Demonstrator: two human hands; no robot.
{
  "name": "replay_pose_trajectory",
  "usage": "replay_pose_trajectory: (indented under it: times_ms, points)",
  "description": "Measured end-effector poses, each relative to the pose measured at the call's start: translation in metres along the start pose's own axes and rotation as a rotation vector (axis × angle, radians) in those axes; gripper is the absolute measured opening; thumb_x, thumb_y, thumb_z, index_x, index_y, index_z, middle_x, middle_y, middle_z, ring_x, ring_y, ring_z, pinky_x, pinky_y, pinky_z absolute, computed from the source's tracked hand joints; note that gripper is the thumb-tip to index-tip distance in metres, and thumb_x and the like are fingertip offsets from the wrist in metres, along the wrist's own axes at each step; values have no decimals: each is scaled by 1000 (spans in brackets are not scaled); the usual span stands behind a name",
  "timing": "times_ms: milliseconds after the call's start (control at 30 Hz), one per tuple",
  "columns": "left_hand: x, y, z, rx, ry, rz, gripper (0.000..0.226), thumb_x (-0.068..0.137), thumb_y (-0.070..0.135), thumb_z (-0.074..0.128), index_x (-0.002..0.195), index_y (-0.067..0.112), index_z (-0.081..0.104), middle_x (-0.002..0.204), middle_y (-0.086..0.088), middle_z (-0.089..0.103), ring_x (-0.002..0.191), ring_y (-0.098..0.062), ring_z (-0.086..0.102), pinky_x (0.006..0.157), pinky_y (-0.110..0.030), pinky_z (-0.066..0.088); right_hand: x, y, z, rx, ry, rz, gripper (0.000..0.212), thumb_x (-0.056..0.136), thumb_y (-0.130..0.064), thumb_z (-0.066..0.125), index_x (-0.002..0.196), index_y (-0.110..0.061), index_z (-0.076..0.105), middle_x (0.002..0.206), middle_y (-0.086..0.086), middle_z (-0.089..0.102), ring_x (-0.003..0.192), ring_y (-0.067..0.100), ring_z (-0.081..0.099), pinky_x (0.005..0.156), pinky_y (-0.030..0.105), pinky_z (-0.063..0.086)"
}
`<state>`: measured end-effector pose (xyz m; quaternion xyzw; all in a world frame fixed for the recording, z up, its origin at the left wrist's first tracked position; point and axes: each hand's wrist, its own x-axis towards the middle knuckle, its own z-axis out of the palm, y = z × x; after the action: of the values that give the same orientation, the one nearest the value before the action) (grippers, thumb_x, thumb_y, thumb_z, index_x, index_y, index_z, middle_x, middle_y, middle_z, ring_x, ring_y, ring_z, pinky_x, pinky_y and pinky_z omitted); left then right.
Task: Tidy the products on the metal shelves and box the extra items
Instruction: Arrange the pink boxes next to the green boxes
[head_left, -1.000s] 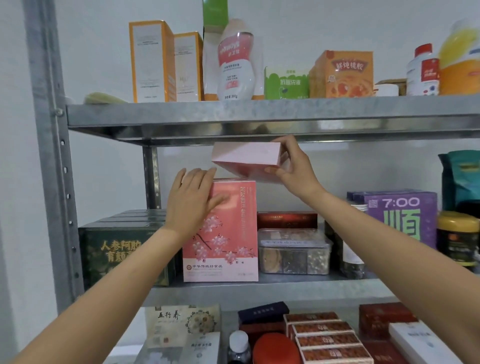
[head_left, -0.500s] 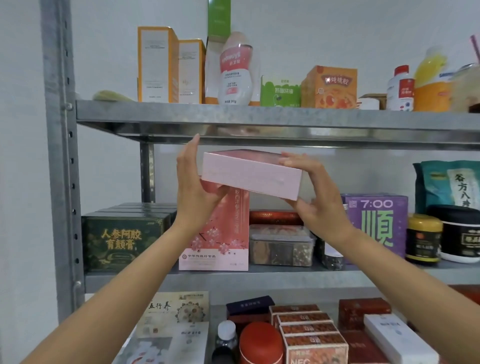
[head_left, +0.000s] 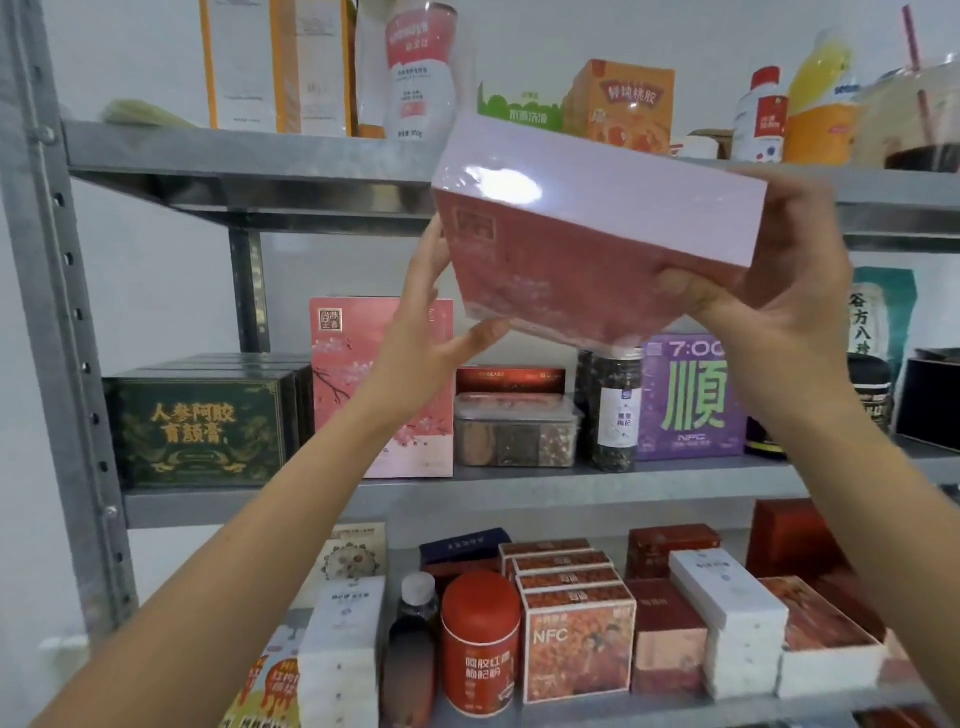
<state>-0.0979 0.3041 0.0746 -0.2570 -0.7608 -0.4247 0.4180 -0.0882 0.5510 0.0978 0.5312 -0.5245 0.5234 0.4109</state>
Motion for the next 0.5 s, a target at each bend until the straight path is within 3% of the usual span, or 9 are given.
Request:
replay_pose_trajectory:
  times_ms: [67,133,167,233,300,367,433,500]
  points:
    - [-5,-4,6,-3,-14,-36,94,77,52,66,154,24,19,154,14,34,141,0,30,113,-19,24,-3,-3,-10,-9,13,19,49,83,-4,71,122,-7,41,120,-1,55,119,13,54,95,23,48]
    - [-12,-3,12,-7,-52,-30,79,79,57,61,146,24,35,145,15,46,135,-2,41,112,-26,32,-6,-5,-19,24,44,70,45,83,-18,73,121,-18,48,116,-9,60,116,14,58,93,26,50]
    - [-16,-2,15,-22,-84,-34,70,79,59,59,139,26,43,134,22,54,127,0,48,108,-24,39,-7,-6,-22,54,67,116,43,82,-26,74,119,-23,52,113,-11,63,114,15,60,92,29,51]
    - [-26,1,22,-62,-122,-66,55,77,68,54,118,31,52,104,33,61,98,9,59,85,-12,47,-6,-5,-26,130,122,233,37,81,-34,74,113,-27,58,103,-12,69,105,15,64,88,30,54]
    - [-36,3,34,-103,-110,-137,59,71,80,49,98,28,51,82,22,60,72,4,55,68,-12,44,-7,3,-24,194,174,349,23,87,-29,69,107,-22,61,92,-11,72,91,10,67,78,27,55]
    - [-52,1,47,-134,-79,-227,58,68,84,43,89,30,47,75,20,54,64,9,50,65,-9,41,-14,15,-20,218,223,473,13,91,-27,64,102,-19,63,87,-9,72,83,10,68,73,27,55]
    - [-70,-1,62,-132,-26,-326,37,73,75,41,83,40,40,73,23,49,62,24,47,63,3,35,-25,29,-16,214,252,603,17,92,-32,63,103,-19,64,86,-7,73,81,11,69,71,29,55]
    - [-85,-2,73,-179,35,-426,32,76,66,45,81,35,47,74,19,46,58,19,47,59,0,36,-43,41,-10,218,256,742,37,87,-43,66,114,-18,61,95,-3,74,85,16,71,73,33,58]
